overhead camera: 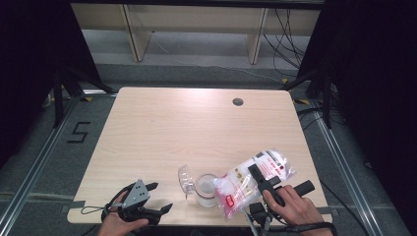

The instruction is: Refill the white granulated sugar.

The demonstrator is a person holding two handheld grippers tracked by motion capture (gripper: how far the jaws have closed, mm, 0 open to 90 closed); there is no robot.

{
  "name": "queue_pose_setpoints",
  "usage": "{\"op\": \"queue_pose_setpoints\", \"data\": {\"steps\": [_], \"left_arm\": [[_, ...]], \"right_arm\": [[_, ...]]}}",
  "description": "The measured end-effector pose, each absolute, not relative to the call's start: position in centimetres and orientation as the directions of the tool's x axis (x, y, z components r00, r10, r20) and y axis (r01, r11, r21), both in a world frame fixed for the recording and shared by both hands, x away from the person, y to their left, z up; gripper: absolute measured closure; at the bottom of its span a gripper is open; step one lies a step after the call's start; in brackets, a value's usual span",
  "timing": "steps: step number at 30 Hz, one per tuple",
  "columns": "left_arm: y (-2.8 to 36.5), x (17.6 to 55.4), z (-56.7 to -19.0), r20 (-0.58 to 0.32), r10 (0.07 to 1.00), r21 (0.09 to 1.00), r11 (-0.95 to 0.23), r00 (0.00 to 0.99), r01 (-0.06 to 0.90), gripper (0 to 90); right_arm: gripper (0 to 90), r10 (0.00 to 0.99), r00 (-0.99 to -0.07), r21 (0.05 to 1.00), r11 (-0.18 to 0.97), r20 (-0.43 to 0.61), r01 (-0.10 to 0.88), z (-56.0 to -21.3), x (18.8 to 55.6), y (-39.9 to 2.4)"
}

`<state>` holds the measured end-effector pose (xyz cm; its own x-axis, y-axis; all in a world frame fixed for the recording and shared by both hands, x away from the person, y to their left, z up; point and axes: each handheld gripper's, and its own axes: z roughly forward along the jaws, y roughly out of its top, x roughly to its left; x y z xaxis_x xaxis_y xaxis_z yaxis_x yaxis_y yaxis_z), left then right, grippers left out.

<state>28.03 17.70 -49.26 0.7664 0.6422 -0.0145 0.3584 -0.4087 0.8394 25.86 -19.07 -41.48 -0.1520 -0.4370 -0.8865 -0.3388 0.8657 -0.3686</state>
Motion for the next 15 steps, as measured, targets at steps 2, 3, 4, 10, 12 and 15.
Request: {"op": "queue_pose_setpoints", "data": {"steps": [2,3,4,10,12,15], "left_arm": [[17.7,28.02,-49.27,-0.016,0.642,0.839,-0.408,0.766,0.359,16.6],[17.7,28.02,-49.26,-0.014,0.642,0.839,-0.409,0.766,0.358,16.6],[17.65,27.99,-49.28,-0.021,0.644,0.842,-0.401,0.765,0.36,16.6],[17.7,28.02,-49.26,-0.014,0.642,0.839,-0.409,0.767,0.358,16.6],[17.71,28.03,-49.26,-0.014,0.643,0.839,-0.408,0.766,0.359,16.6],[17.71,28.02,-49.26,-0.015,0.643,0.839,-0.408,0.766,0.359,16.6]], "right_arm": [[57.2,-0.482,-0.127,-0.409,0.833,-0.867,-0.373,-41.18,26.09,-18.83],[57.2,-0.442,-0.146,-0.374,0.862,-0.885,-0.342,-41.41,25.89,-19.06],[57.2,-0.441,-0.148,-0.372,0.863,-0.885,-0.342,-41.4,25.88,-19.06],[57.4,-0.427,-0.157,-0.36,0.871,-0.89,-0.333,-41.47,25.8,-19.12],[57.5,-0.429,-0.154,-0.362,0.871,-0.89,-0.334,-41.49,25.81,-19.13],[57.6,-0.437,-0.151,-0.369,0.866,-0.887,-0.339,-41.49,25.87,-19.08]]}}
